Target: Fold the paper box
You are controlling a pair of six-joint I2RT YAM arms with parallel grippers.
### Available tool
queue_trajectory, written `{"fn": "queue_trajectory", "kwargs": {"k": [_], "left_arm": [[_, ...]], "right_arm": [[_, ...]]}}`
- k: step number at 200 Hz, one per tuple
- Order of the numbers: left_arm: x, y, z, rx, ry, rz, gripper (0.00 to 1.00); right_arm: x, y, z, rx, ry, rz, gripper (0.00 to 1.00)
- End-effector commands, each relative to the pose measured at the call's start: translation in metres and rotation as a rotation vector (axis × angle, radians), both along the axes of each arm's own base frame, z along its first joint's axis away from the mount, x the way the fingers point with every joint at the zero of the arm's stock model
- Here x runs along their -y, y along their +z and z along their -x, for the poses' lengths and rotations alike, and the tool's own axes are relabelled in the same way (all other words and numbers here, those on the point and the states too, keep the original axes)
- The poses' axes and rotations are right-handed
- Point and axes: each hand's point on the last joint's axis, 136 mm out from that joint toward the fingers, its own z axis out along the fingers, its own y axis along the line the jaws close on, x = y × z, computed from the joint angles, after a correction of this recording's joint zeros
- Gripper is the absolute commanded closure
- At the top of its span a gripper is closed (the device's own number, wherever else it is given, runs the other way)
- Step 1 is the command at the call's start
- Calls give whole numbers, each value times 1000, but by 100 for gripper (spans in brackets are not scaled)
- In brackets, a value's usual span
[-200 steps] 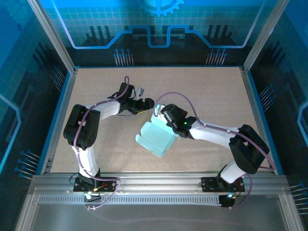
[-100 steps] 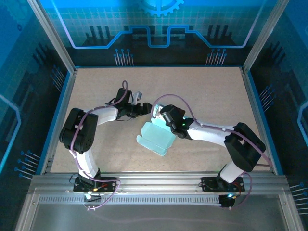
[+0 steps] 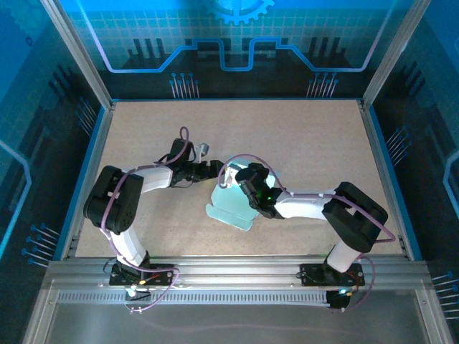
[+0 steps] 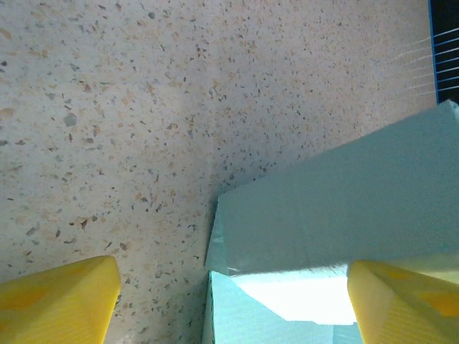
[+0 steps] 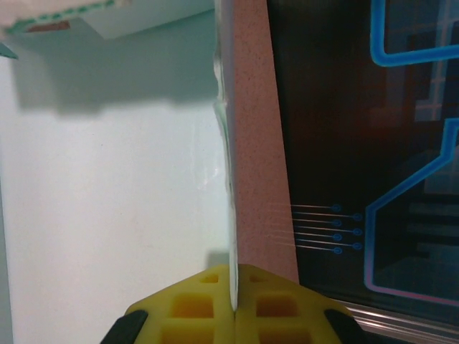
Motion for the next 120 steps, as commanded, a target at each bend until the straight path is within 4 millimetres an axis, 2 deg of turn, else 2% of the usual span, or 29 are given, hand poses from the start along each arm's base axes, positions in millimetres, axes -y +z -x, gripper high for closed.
{"fn": "queue_trajectory", "kwargs": {"k": [1,95,120], "left_arm": [[4,13,2,85,-44,-3,16],[-8,1,9,104,-59,-28,15],[-8,-2,7,100,-64,-37,20]], "right_arm": [[-10,13,-4,71,7,-28,100],[-18,8,-4,117,42,23,100],[-23,8,-2,121,62,24,100]]}}
